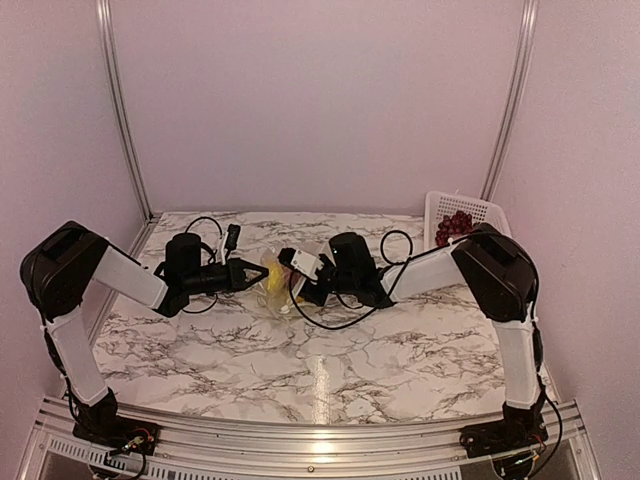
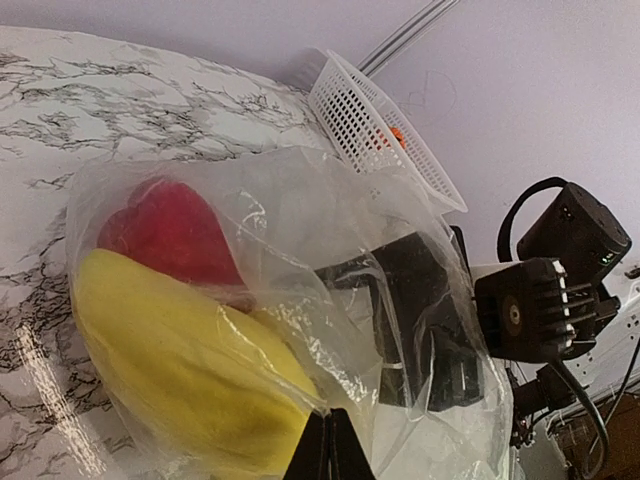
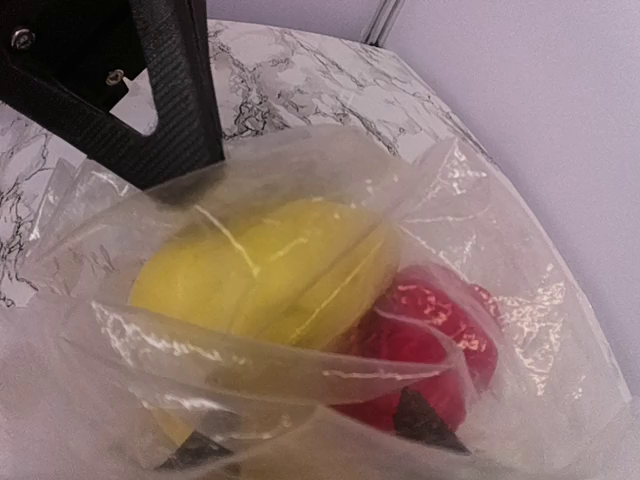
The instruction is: Open the zip-top bag and remove the fake food
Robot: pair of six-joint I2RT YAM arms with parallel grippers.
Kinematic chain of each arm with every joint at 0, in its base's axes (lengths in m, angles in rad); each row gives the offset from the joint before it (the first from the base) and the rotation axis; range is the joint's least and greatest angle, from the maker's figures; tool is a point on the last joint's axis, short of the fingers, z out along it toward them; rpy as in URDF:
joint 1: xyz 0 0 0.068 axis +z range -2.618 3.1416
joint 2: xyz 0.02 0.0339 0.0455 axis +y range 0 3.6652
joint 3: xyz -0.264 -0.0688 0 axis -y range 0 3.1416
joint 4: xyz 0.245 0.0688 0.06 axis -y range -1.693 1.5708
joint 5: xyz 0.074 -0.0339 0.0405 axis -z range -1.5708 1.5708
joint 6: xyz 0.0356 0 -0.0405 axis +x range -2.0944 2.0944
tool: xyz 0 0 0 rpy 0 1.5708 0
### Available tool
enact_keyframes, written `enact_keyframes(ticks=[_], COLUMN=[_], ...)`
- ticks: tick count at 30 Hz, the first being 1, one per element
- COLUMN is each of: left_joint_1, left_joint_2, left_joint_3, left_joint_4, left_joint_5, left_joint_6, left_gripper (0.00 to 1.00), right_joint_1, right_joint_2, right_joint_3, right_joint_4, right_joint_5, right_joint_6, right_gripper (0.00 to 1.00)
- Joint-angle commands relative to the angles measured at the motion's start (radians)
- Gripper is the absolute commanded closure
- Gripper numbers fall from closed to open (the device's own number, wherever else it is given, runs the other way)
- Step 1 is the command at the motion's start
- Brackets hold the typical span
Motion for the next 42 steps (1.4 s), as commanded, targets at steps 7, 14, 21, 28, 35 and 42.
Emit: enact_keyframes(ticks=[7, 14, 21, 28, 35, 42], left_joint_1=[0.015, 0.033, 0.033, 0.034, 0.037, 0.059], left_joint_2=[0.018, 0.033, 0.041, 0.045, 0.050, 0.044], left_joint_3=[0.003, 0.012, 0.023, 0.030, 0.027, 0.004], left_joint_4=[-0.009, -0.020, -0.032, -0.034, -0.030, -0.021], left_joint_5=[-0.018, -0.005, -0.007, -0.009, -0.029, -0.072], left_joint_6=[0.005, -0.003, 0.002, 0.000, -0.005, -0.023], left_gripper=[1.00, 1.00, 1.00, 1.00, 1.00, 1.00], right_joint_1=[0.028, -0.063, -0.066, -0.058, -0.055, -0.055], right_joint_2=[0.028, 0.057, 0.133, 0.056, 0.020, -0.091], right_joint_3=[0.108, 0.171, 0.289, 0.216, 0.180, 0.078], right_joint_4=[-0.246, -0.402, -0.604, -0.636, -0.611, -0.547], right_joint_5=[-0.089, -0.215, -0.246, -0.325, -0.252, -0.240], right_joint_6=[-0.079, -0.039, -0.086, -0.108, -0.063, -0.001], right_gripper=[0.44, 0.38, 0.41, 0.45, 0.70, 0.76])
